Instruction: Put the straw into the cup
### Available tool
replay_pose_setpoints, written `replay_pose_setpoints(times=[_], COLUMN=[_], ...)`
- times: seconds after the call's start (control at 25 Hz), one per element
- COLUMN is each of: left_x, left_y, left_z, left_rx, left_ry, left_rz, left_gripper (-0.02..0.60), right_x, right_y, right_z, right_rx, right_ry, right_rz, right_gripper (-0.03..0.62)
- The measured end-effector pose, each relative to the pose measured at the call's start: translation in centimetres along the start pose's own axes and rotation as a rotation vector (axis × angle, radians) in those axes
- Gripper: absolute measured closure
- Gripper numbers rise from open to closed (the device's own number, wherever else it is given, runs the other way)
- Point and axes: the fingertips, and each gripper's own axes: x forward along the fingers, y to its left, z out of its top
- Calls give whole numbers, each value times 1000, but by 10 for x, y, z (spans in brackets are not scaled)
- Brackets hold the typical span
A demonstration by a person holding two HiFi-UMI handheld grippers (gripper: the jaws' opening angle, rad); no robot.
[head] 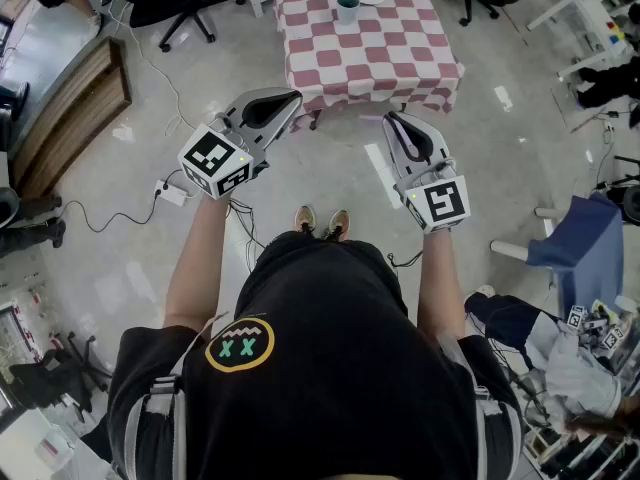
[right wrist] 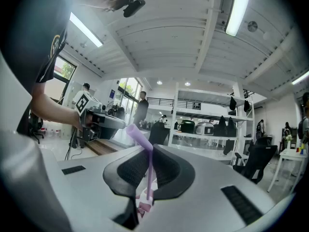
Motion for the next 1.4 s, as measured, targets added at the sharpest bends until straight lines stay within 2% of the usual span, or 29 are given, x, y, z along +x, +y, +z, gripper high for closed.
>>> replay_pose_setpoints(times=[1.0,1.4], left_x=[19,40], left_y=[2,-17], left_z=[1,0], left_rx=[-5,9], left_ry=[9,23], left_rz=[7,29], left_gripper=[565,565], right_x=[4,-10], right_y=[-15,-29], right_z=[-1,-4], right_rx=[14,13], right_ry=[-16,-37], right_rz=[18,49], right_gripper=[543,543])
